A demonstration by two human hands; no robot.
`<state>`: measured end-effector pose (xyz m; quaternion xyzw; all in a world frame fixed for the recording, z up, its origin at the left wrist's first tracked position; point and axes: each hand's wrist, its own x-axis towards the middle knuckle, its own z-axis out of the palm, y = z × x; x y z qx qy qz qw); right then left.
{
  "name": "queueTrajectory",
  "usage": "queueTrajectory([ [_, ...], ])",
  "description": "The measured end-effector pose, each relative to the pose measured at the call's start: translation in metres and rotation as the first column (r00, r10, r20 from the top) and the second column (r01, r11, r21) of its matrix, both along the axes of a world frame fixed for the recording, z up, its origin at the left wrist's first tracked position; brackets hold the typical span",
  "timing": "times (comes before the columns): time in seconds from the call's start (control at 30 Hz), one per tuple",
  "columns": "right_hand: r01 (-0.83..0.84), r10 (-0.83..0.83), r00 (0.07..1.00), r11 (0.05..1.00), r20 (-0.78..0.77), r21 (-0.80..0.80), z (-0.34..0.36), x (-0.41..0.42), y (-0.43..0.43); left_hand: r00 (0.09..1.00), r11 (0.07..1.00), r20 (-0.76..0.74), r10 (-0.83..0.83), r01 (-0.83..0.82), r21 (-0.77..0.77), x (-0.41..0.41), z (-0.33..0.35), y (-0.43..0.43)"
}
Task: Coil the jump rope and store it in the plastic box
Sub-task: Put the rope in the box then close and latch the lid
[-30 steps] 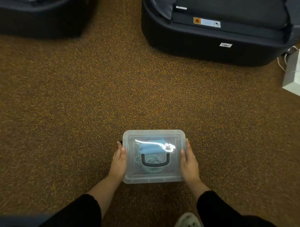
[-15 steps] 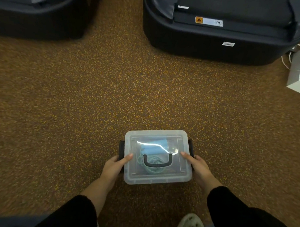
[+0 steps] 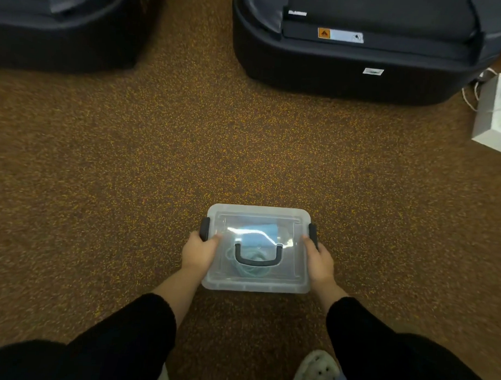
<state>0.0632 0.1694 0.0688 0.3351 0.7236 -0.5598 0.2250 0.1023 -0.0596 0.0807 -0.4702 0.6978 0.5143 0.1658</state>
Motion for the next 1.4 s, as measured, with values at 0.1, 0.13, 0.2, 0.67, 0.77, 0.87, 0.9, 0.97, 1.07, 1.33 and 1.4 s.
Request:
queueTrajectory([
  [0.1, 0.019, -0.017, 1.0, 0.996, -0.026, 0.09, -0.002, 0.003, -0.006, 0.998, 0.993, 0.021, -0.059, 0.061, -0.104, -0.006, 0.002, 0.007],
  [0.13, 0.015, -0.011, 0.999, 0.994, -0.034, 0.112, -0.002, 0.005, -0.007, 0.997, 0.989, 0.015, -0.072, 0.073, -0.13, -0.008, 0.002, 0.009],
  [0.2, 0.02, -0.015, 0.999, 0.992, -0.044, 0.123, -0.004, 0.007, -0.008, 0.995, 0.978, 0.004, -0.098, 0.097, -0.183, -0.01, 0.0, 0.009],
  [0.67, -0.106, 0.185, 0.977, 0.851, -0.105, 0.514, -0.016, -0.001, -0.031, 0.994, 0.872, 0.083, -0.066, 0.097, -0.48, -0.02, -0.013, 0.03],
  [0.77, -0.127, 0.209, 0.977, 0.752, -0.051, 0.647, -0.018, -0.002, -0.037, 0.994, 0.85, 0.098, -0.05, 0.094, -0.518, -0.022, -0.016, 0.034],
  [0.87, -0.148, 0.231, 0.972, 0.709, -0.028, 0.69, -0.018, -0.003, -0.039, 0.993, 0.837, 0.107, -0.052, 0.102, -0.537, -0.022, -0.018, 0.034],
  [0.9, -0.149, 0.236, 0.971, 0.703, -0.031, 0.696, -0.019, -0.004, -0.039, 0.993, 0.835, 0.102, -0.052, 0.099, -0.54, -0.022, -0.019, 0.034],
  [0.97, -0.142, 0.239, 0.97, 0.695, -0.039, 0.705, -0.02, -0.003, -0.039, 0.995, 0.832, 0.088, -0.054, 0.093, -0.547, -0.022, -0.019, 0.036],
  [1.07, -0.147, 0.247, 0.968, 0.689, -0.038, 0.71, -0.021, -0.003, -0.039, 0.993, 0.83, 0.091, -0.069, 0.108, -0.547, -0.022, -0.016, 0.036],
  [1.33, -0.133, 0.215, 0.974, 0.795, -0.07, 0.591, -0.013, -0.003, -0.034, 0.991, 0.852, 0.077, -0.106, 0.13, -0.507, -0.023, -0.008, 0.027],
  [1.4, -0.104, 0.205, 0.972, 0.814, -0.114, 0.571, -0.008, -0.006, -0.034, 0.993, 0.841, 0.059, -0.106, 0.121, -0.527, -0.026, -0.004, 0.028],
])
